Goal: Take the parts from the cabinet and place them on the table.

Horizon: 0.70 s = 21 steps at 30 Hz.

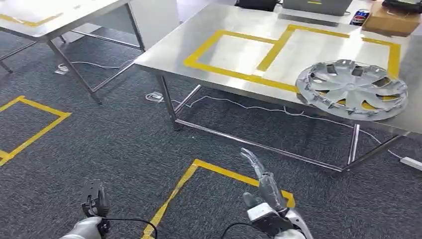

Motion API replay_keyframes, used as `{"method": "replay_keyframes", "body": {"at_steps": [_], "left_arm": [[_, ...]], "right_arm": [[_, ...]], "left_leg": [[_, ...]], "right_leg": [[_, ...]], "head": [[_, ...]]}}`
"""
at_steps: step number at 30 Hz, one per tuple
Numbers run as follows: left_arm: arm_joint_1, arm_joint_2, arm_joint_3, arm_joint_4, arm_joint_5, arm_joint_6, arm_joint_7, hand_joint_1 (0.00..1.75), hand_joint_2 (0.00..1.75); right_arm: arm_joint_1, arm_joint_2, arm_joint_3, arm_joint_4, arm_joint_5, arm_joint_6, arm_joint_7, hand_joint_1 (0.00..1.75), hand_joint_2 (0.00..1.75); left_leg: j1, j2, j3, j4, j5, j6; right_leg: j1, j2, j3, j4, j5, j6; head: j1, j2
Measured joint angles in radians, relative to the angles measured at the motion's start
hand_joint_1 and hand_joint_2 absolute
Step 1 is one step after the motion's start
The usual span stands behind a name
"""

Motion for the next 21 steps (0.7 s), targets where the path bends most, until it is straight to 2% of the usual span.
{"method": "replay_keyframes", "body": {"at_steps": [1, 2, 3, 4, 5, 6, 7, 8, 9, 10, 11, 12, 13, 14, 15, 16, 17, 18, 19, 20, 21], "left_arm": [[0.003, 0.003, 0.000, 0.000, -0.003, -0.003, 0.001, 0.00, 0.00], [0.008, 0.014, 0.000, -0.001, -0.005, -0.003, 0.003, 0.00, 0.00], [0.014, 0.013, 0.000, -0.001, -0.009, -0.004, 0.006, 0.00, 0.00], [0.015, 0.019, 0.000, -0.002, -0.010, -0.004, 0.008, 0.00, 0.00], [0.013, 0.019, -0.001, -0.002, -0.011, -0.008, 0.008, 0.00, 0.00], [0.010, 0.021, -0.001, -0.003, -0.012, -0.011, 0.008, 0.00, 0.00], [0.010, 0.020, -0.001, -0.003, -0.012, -0.013, 0.008, 0.00, 0.00], [0.012, 0.021, -0.001, -0.003, -0.012, -0.013, 0.008, 0.00, 0.00], [0.013, 0.022, -0.001, -0.003, -0.012, -0.013, 0.008, 0.00, 0.00], [0.013, 0.022, -0.001, -0.003, -0.012, -0.013, 0.008, 0.00, 0.00], [0.012, 0.023, -0.001, -0.003, -0.012, -0.013, 0.008, 0.00, 0.00], [0.010, 0.022, -0.001, -0.003, -0.012, -0.013, 0.008, 0.00, 0.00], [0.005, 0.016, -0.002, -0.003, -0.012, -0.014, 0.008, 0.00, 0.00], [-0.001, 0.019, -0.002, -0.006, -0.012, -0.014, 0.008, 0.00, 0.00], [-0.002, 0.019, -0.002, -0.006, -0.012, -0.014, 0.008, 0.00, 0.00], [0.004, 0.021, -0.002, -0.006, -0.013, -0.014, 0.008, 0.00, 0.00], [0.012, 0.024, -0.002, -0.006, -0.013, -0.014, 0.009, 0.00, 0.00], [0.017, 0.022, -0.002, -0.006, -0.013, -0.013, 0.009, 0.00, 0.00], [0.016, 0.025, -0.002, -0.006, -0.012, -0.013, 0.008, 0.00, 0.00], [0.011, 0.026, -0.002, -0.006, -0.012, -0.013, 0.007, 0.00, 0.00], [0.009, 0.026, -0.002, -0.007, -0.012, -0.014, 0.005, 0.00, 0.00]], "right_arm": [[-0.002, 0.000, 0.000, 0.001, 0.002, 0.002, 0.001, 0.00, 0.00], [-0.002, 0.002, 0.000, 0.002, 0.002, 0.005, 0.001, 0.00, 0.00], [-0.007, 0.002, 0.001, 0.003, 0.004, 0.008, 0.001, 0.00, 0.00], [-0.008, 0.006, 0.001, 0.003, 0.008, 0.010, 0.003, 0.00, 0.00], [-0.010, 0.007, 0.001, 0.004, 0.009, 0.011, 0.003, 0.00, 0.00], [-0.009, 0.007, 0.000, 0.005, 0.010, 0.013, 0.005, 0.00, 0.00], [-0.010, 0.007, 0.000, 0.006, 0.011, 0.013, 0.006, 0.00, 0.00], [-0.010, 0.007, 0.000, 0.007, 0.013, 0.014, 0.006, 0.00, 0.00], [-0.010, 0.007, 0.000, 0.008, 0.015, 0.014, 0.006, 0.00, 0.00], [-0.011, 0.007, 0.000, 0.009, 0.015, 0.014, 0.006, 0.00, 0.00], [-0.012, 0.007, 0.000, 0.009, 0.015, 0.014, 0.007, 0.00, 0.00], [-0.015, 0.007, 0.000, 0.009, 0.017, 0.014, 0.007, 0.00, 0.00], [-0.015, 0.007, 0.000, 0.008, 0.017, 0.015, 0.008, 0.00, 0.00], [-0.019, 0.007, -0.002, 0.008, 0.018, 0.015, 0.007, 0.00, 0.00], [-0.020, 0.007, -0.001, 0.009, 0.018, 0.018, 0.008, 0.00, 0.00], [-0.021, 0.008, 0.000, 0.009, 0.021, 0.020, 0.007, 0.00, 0.00], [-0.021, 0.010, 0.001, 0.009, 0.022, 0.022, 0.006, 0.00, 0.00], [-0.022, 0.010, 0.001, 0.009, 0.022, 0.024, 0.007, 0.00, 0.00], [-0.021, 0.010, 0.002, 0.010, 0.023, 0.026, 0.007, 0.00, 0.00], [-0.021, 0.010, 0.001, 0.010, 0.024, 0.029, 0.007, 0.00, 0.00], [-0.020, 0.010, 0.000, 0.010, 0.024, 0.029, 0.008, 0.00, 0.00]], "left_leg": [[0.002, -0.011, -0.004, -0.006, 0.016, -0.008], [-0.002, -0.028, -0.006, -0.007, 0.025, -0.015], [-0.005, 0.002, -0.021, 0.011, -0.005, -0.019], [-0.005, 0.038, -0.038, 0.052, -0.076, -0.023], [-0.003, 0.060, -0.057, 0.121, -0.148, -0.029], [0.001, 0.071, -0.074, 0.198, -0.202, -0.034], [0.005, 0.079, -0.085, 0.268, -0.224, -0.039], [0.011, 0.082, -0.083, 0.310, -0.208, -0.044], [0.017, 0.083, -0.066, 0.314, -0.170, -0.050], [0.023, 0.087, -0.036, 0.292, -0.130, -0.056], [0.029, 0.103, 0.016, 0.236, -0.106, -0.065], [0.035, 0.143, 0.090, 0.152, -0.120, -0.074], [0.038, 0.180, 0.171, 0.060, -0.148, -0.078], [0.025, 0.171, 0.188, -0.005, -0.185, -0.055], [0.022, 0.165, 0.173, 0.004, -0.177, -0.037], [0.016, 0.153, 0.164, 0.005, -0.172, -0.029], [0.014, 0.143, 0.158, 0.004, -0.164, -0.016], [0.014, 0.135, 0.152, 0.003, -0.155, -0.003], [0.015, 0.124, 0.142, 0.003, -0.145, 0.005], [0.015, 0.111, 0.131, 0.003, -0.134, 0.011], [0.012, 0.097, 0.118, 0.003, -0.124, 0.014]], "right_leg": [[0.004, -0.011, -0.005, 0.003, 0.009, -0.003], [-0.006, -0.025, -0.017, -0.008, 0.024, -0.009], [-0.009, -0.040, -0.015, -0.011, 0.038, -0.013], [-0.010, -0.048, -0.027, -0.014, 0.052, -0.023], [-0.010, -0.060, -0.043, -0.014, 0.066, -0.023], [-0.010, -0.075, -0.059, -0.013, 0.079, -0.021], [-0.010, -0.090, -0.076, -0.013, 0.091, -0.020], [-0.012, -0.106, -0.093, -0.012, 0.102, -0.017], [-0.013, -0.120, -0.108, -0.012, 0.114, -0.013], [-0.014, -0.134, -0.124, -0.010, 0.124, -0.009], [-0.016, -0.147, -0.139, -0.007, 0.133, -0.004], [-0.016, -0.157, -0.149, 0.002, 0.141, 0.005], [-0.011, -0.167, -0.161, 0.009, 0.142, 0.010], [-0.011, -0.181, -0.171, 0.021, 0.148, 0.018], [-0.015, -0.196, -0.175, 0.020, 0.163, 0.024], [-0.021, -0.206, -0.176, 0.017, 0.170, 0.029], [-0.026, -0.217, -0.177, 0.016, 0.173, 0.034], [-0.034, -0.178, -0.187, 0.027, 0.150, 0.043], [-0.036, -0.128, -0.198, 0.068, 0.100, 0.044], [-0.034, -0.101, -0.219, 0.138, 0.045, 0.046], [-0.032, -0.086, -0.245, 0.226, -0.004, 0.045]], "head": [[0.001, 0.000], [0.000, 0.000], [0.003, 0.000], [-0.011, 0.000], [-0.014, 0.000], [-0.013, 0.000], [-0.013, 0.000], [-0.015, 0.000], [-0.014, 0.000], [-0.015, 0.000], [-0.013, 0.000], [-0.015, 0.000], [-0.019, 0.000], [-0.013, 0.000], [-0.012, 0.000], [-0.013, 0.000], [-0.011, 0.000], [-0.013, 0.000], [-0.012, 0.000], [-0.010, 0.000], [-0.008, 0.000]]}}
